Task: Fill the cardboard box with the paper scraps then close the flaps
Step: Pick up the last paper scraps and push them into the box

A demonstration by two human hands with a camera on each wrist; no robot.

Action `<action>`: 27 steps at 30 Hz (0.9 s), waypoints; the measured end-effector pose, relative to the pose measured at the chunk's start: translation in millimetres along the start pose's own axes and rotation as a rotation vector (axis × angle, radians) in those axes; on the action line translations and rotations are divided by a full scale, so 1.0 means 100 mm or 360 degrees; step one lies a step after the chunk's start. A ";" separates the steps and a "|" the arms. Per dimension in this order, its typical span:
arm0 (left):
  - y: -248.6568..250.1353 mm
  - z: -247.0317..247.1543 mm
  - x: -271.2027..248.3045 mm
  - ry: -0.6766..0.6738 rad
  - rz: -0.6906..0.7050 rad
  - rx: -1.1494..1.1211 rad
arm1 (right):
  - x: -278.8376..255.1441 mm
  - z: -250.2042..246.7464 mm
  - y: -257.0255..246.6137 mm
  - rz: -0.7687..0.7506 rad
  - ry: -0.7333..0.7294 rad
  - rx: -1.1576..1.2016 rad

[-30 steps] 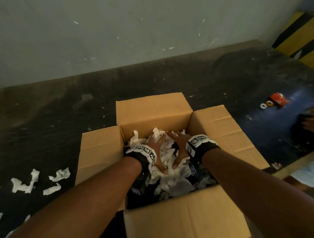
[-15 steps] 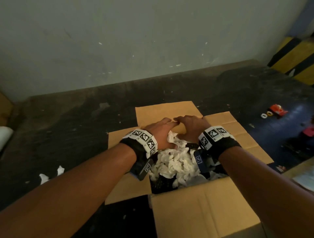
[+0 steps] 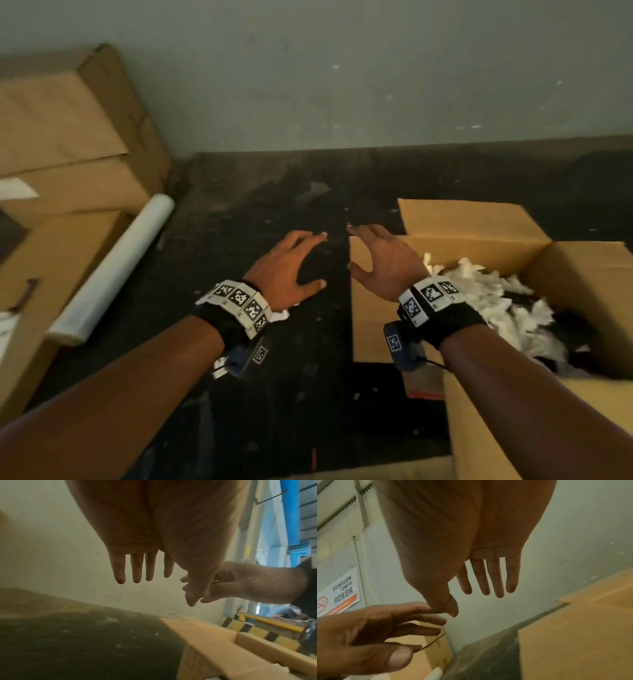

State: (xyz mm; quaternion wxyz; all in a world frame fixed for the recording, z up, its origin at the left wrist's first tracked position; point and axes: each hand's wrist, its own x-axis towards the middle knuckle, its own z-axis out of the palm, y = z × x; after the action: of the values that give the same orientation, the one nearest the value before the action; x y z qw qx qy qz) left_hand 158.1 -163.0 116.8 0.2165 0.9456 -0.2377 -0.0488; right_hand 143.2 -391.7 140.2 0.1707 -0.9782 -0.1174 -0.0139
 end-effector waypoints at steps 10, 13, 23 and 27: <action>-1.61 0.56 -1.46 -0.0275 -0.0615 0.0088 | 0.08 1.51 -0.97 -0.0026 -0.0508 0.0124; -1.74 0.83 -1.66 -0.0444 -0.0731 0.0076 | 0.01 1.93 -1.00 0.0108 -0.0643 0.0084; -1.71 1.39 -1.43 -0.0679 -0.0780 0.0180 | 0.31 2.40 -0.87 0.0363 -0.0751 0.0038; -1.84 1.40 -1.22 -0.0595 -0.0931 0.0183 | 0.64 2.54 -0.81 0.0336 -0.0827 -0.0073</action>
State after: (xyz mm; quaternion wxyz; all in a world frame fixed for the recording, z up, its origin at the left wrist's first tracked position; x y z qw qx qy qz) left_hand 102.2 -14.2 -90.7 0.0926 0.9591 0.0055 -0.2676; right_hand 183.6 -217.7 -67.8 0.1132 -0.9594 -0.0544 0.2527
